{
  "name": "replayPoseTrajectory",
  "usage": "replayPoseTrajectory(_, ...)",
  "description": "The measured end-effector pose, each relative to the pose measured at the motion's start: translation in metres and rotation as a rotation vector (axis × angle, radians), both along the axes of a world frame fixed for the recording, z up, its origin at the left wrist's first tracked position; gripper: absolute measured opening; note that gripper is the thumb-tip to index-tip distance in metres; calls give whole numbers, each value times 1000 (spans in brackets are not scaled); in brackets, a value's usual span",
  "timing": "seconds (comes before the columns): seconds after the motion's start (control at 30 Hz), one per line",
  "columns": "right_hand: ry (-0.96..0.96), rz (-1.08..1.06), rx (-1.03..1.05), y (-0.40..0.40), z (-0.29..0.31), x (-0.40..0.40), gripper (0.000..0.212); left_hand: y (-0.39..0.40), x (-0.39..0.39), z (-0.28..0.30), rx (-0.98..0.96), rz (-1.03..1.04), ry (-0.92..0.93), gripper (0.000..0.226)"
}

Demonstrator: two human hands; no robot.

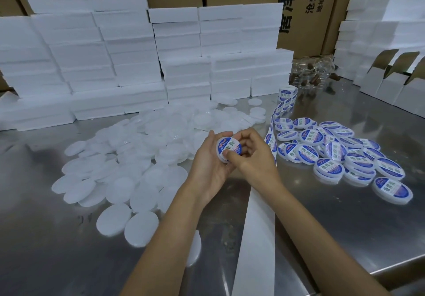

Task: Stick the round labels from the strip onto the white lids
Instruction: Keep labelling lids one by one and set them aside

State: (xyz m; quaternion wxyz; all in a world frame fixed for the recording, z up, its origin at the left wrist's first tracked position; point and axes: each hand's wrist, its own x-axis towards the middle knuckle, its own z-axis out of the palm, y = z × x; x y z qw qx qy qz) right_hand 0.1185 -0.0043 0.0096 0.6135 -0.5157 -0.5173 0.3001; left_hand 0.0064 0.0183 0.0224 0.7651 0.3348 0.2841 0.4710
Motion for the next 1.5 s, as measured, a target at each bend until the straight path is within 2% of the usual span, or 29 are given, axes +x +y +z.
replayPoseTrajectory(0.2, -89, -36, -9, 0, -6, 1, 33, -1, 2, -2, 14, -1, 12, 49)
replayPoseTrajectory(0.37, -273, -179, 82, 1, -12, 2, 33, 0, 1, -4, -1, -11, -19, 43)
replayPoseTrajectory(0.5, -301, -224, 56, -2, -13, 1, 55, -1, 1, -3, 0, -8, -9, 43)
replayPoseTrajectory(0.57, -354, -267, 23, -2, -14, 2, 59, 1, 1, -4, 0, 3, -11, 43)
replayPoseTrajectory(0.77, -613, -316, 32, -7, -10, 4, 40, 4, 0, -4, 27, -13, -48, 48)
replayPoseTrajectory(0.83, -576, -312, 64, -8, -8, 4, 31, 3, 0, -4, 36, -34, -50, 47)
replayPoseTrajectory(1.03, -593, -348, 107, -7, -12, 8, 33, -1, 3, -3, 59, -58, -39, 45)
replayPoseTrajectory(1.23, -743, -440, -38, -9, -7, 3, 64, -3, 4, 1, 83, -112, -7, 57)
replayPoseTrajectory(1.33, -699, -452, -56, -10, -7, 3, 70, -6, 7, 2, 97, -150, 6, 61)
replayPoseTrajectory(1.43, -632, -443, -26, -11, -8, 5, 60, -9, 9, 2, 96, -160, 27, 66)
replayPoseTrajectory(1.5, -604, -436, -21, -11, -9, 5, 60, -9, 9, 2, 102, -157, 45, 69)
